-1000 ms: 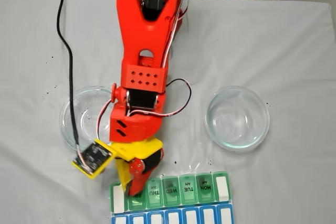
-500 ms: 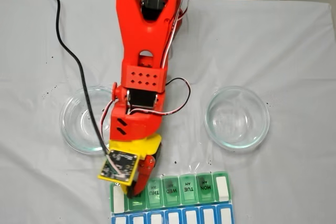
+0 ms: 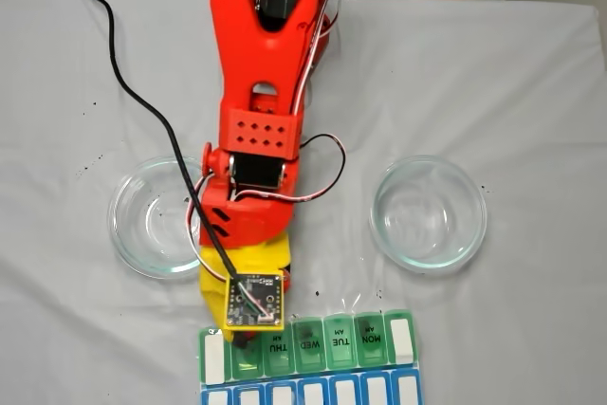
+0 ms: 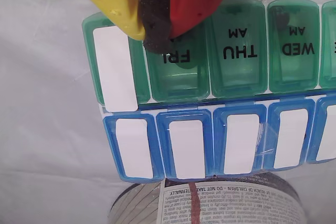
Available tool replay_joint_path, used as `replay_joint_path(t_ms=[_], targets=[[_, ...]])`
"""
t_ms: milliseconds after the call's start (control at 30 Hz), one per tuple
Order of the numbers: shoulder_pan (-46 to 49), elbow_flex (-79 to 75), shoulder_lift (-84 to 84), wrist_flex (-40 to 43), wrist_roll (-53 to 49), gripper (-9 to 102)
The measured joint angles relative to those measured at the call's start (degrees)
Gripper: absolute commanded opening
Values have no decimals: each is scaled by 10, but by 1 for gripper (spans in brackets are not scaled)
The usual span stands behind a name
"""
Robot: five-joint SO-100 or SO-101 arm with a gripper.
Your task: Sort medicines into box.
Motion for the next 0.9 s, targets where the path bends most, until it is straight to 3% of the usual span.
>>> replay_joint_path(t_ms=[67, 400, 600, 733, 900], targets=[[-6, -4, 9, 1, 38, 0], [-22, -29, 158, 4, 454, 0], [-6, -18, 295, 28, 649, 0], [-7, 29, 402, 76, 720, 0], [-20, 133, 549, 144, 725, 0]])
